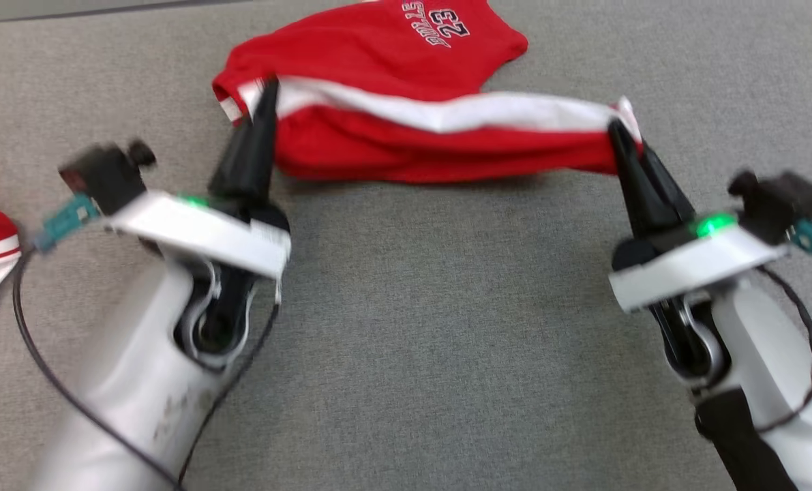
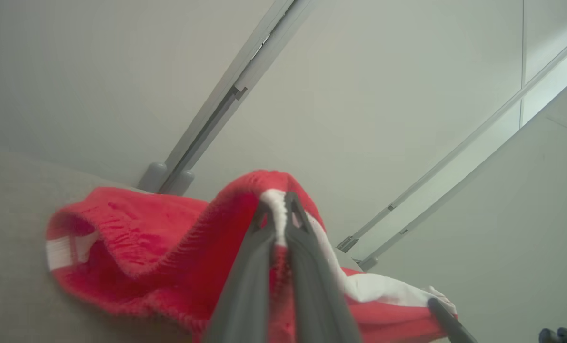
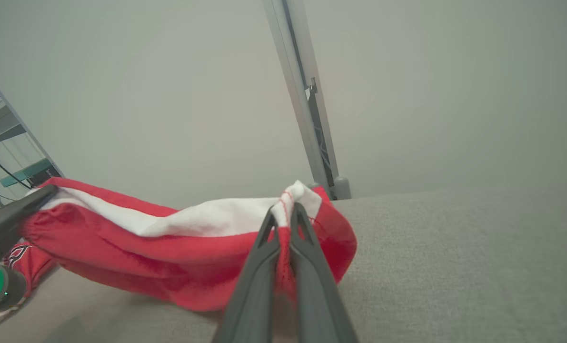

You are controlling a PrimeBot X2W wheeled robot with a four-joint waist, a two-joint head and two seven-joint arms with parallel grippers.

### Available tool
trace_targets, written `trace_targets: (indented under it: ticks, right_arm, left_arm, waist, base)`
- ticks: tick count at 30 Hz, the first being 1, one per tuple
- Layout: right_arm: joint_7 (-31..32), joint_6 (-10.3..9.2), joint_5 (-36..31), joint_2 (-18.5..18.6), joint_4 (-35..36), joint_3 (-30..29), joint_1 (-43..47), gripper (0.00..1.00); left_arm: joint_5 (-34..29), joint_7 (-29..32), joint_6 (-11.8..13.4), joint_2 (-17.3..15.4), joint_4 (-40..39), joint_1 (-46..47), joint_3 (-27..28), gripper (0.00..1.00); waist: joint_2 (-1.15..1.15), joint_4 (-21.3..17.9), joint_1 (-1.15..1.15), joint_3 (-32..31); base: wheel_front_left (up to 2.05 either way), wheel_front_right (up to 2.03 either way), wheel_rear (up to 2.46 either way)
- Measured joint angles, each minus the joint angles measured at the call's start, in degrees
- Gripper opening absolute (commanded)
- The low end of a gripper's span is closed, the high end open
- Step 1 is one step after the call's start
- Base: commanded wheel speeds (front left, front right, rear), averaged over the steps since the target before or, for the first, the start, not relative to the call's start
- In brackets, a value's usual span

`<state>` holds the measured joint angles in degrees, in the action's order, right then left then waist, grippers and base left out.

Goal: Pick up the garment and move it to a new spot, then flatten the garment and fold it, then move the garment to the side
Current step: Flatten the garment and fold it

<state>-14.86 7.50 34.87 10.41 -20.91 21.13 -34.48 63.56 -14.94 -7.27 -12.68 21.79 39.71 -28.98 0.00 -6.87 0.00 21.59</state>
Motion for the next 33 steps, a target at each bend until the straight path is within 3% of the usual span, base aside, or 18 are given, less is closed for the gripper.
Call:
trace_targets:
  ticks: [6, 20, 28, 33]
  right_arm:
    - [0.0, 0.00, -2.5, 0.5, 6.8, -5.1, 12.1, 0.00]
    - [0.7, 0.00, -6.7, -1.2, 17.9, -11.7, 37.3, 0.00]
    - [6.2, 0.00, -9.0, -2.5, 28.5, -14.4, 48.2, 0.00]
    - [8.9, 0.00, -10.4, -3.2, 31.9, -15.7, 50.3, 0.00]
  left_arm:
    - [-3.1, -0.2, 0.0, -2.7, -9.9, -13.0, 0.7, 0.00]
    - [-6.8, -0.2, -0.1, -1.7, -23.9, -39.4, 2.0, 0.00]
    - [-7.5, -0.2, -0.1, -3.3, -28.8, -48.5, 2.2, 0.00]
    - [-6.8, -0.2, -0.1, -3.5, -29.0, -50.0, 2.1, 0.00]
  waist:
    - [0.00, 1.2, 0.00, -2.9]
    - [0.00, 2.9, 0.00, -14.1]
    - [0.00, 0.5, 0.00, -16.2]
    - [0.00, 0.0, 0.00, -16.1]
  base:
    - [0.00, 0.00, 0.00]
    - [0.00, 0.00, 0.00]
    - [0.00, 0.00, 0.00]
    - [0.00, 0.00, 0.00]
